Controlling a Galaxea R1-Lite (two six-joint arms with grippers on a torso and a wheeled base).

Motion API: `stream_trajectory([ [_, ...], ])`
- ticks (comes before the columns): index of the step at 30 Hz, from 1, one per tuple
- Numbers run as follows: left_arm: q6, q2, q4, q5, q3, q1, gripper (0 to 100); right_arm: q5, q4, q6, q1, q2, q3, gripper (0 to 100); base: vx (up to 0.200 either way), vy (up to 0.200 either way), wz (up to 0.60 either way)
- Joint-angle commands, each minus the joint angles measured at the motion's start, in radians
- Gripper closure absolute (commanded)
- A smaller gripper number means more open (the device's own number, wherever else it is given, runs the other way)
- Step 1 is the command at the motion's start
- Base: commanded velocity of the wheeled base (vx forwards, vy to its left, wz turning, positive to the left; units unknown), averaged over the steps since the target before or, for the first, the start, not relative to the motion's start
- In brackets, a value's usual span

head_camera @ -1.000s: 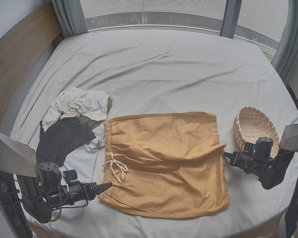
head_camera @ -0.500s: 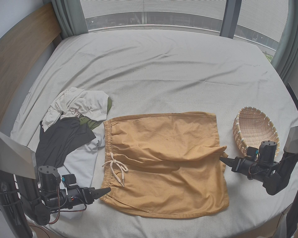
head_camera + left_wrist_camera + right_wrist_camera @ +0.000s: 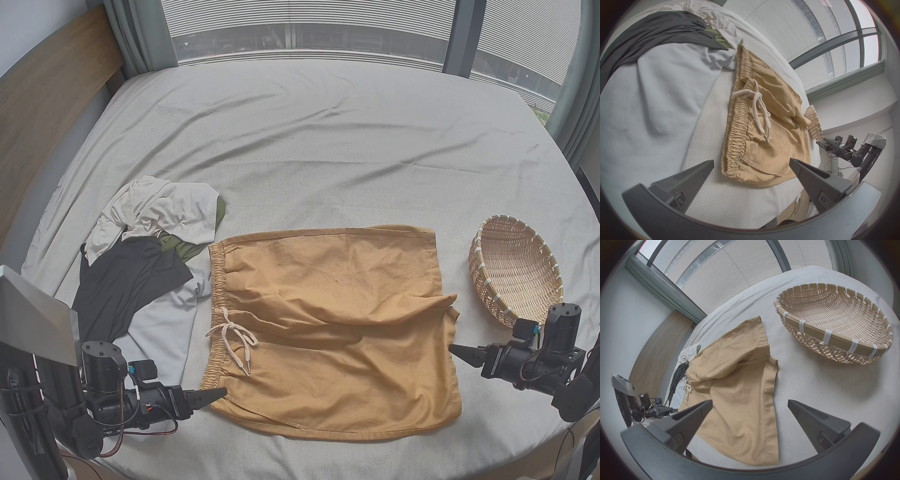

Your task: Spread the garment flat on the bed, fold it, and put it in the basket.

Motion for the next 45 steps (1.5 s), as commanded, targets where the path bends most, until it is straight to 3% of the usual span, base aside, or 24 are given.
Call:
stream_trajectory([
  [1,-0.001,0.032,0.000,0.000,0.008,-0.005,0,0.001,0.001,0.001,0.005,-0.017,0.016,0,0.000,0.000,0.00],
  [12,-0.018,0.049,0.000,0.010,-0.030,-0.008,0,0.001,0.001,-0.001,0.004,-0.014,0.029,0,0.000,0.000,0.00],
  [13,-0.018,0.052,0.000,0.016,-0.036,-0.007,100,-0.001,0.001,-0.001,0.004,-0.014,0.030,0,0.000,0.000,0.00],
  [19,-0.020,0.064,0.000,0.031,-0.064,-0.007,100,0.004,0.002,-0.009,0.004,-0.014,0.061,0,0.000,0.000,0.00],
  [24,-0.018,0.063,-0.002,0.033,-0.064,-0.005,100,0.033,0.108,-0.012,0.016,-0.016,0.062,0,0.000,0.000,0.00],
  [26,-0.018,0.061,-0.002,0.031,-0.061,-0.005,100,0.062,0.213,-0.018,0.036,-0.014,0.062,0,0.000,0.000,0.00],
  [32,-0.018,0.058,-0.002,0.033,-0.058,-0.010,100,0.067,0.361,-0.029,0.077,-0.008,0.062,0,0.000,0.000,0.00],
  [45,-0.017,0.052,-0.002,0.034,-0.054,-0.010,100,0.062,0.220,-0.038,0.040,0.224,0.062,0,0.000,0.000,0.00],
])
